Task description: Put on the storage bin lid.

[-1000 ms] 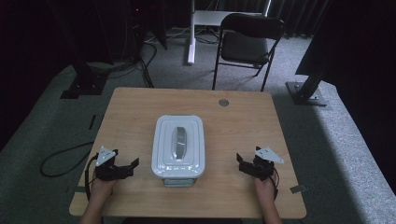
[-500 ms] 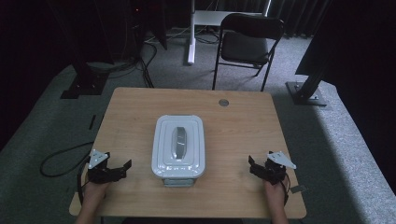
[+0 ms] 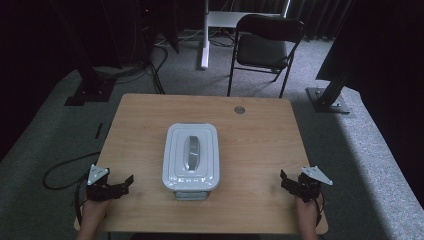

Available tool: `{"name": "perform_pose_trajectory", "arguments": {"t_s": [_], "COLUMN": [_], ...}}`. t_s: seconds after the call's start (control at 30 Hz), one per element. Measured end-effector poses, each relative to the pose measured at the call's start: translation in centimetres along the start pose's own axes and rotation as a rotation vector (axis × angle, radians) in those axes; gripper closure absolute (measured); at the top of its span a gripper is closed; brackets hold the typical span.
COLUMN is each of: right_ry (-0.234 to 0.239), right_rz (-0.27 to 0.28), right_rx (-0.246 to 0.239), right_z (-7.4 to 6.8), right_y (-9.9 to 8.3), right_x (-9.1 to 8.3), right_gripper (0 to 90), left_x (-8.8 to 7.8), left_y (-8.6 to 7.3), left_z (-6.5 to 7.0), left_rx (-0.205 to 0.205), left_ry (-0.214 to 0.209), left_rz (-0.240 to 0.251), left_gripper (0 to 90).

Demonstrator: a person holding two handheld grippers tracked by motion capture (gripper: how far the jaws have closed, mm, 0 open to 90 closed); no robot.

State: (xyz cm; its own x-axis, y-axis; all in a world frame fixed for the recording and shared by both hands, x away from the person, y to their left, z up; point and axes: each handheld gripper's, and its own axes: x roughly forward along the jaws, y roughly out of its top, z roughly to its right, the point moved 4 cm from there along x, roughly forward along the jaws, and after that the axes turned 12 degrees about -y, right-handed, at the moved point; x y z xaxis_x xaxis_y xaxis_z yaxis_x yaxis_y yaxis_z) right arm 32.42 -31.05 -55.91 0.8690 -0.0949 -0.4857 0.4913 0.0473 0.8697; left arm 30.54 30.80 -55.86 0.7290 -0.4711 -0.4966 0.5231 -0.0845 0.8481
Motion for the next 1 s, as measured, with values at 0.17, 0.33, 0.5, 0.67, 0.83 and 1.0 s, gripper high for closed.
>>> {"name": "perform_pose_trajectory", "arguments": {"t_s": [0.17,0.33,0.5,0.67,0.83,1.0], "right_ry": [-0.024,-0.032,-0.019,-0.011,-0.022,-0.022], "right_rz": [-0.028,-0.055,-0.082,-0.099,-0.102,-0.114], "right_rx": [0.001,0.002,0.022,0.022,0.013,0.03], "right_z": [0.9,1.7,2.3,2.6,2.5,2.7], "right_y": [-0.8,-1.5,-2.2,-2.9,-3.3,-3.5], "right_x": [-0.1,-0.4,-0.5,-0.4,-0.7,-0.9], "right_gripper": [12.0,12.1,12.2,12.1,12.1,12.1], "left_x": [-0.4,-1.1,-1.9,-2.5,-2.9,-3.1], "left_y": [-0.5,-1.3,-1.8,-2.5,-2.9,-3.6], "left_z": [-0.3,-0.5,-1.2,-1.7,-1.9,-1.9], "left_rx": [-0.017,-0.046,-0.074,-0.095,-0.109,-0.135], "left_ry": [0.013,0.024,0.058,0.077,0.095,0.102], "left_rz": [-0.003,-0.004,-0.015,-0.029,-0.057,-0.092], "left_gripper": [1.0,1.0,1.0,1.0,1.0,1.0]}}
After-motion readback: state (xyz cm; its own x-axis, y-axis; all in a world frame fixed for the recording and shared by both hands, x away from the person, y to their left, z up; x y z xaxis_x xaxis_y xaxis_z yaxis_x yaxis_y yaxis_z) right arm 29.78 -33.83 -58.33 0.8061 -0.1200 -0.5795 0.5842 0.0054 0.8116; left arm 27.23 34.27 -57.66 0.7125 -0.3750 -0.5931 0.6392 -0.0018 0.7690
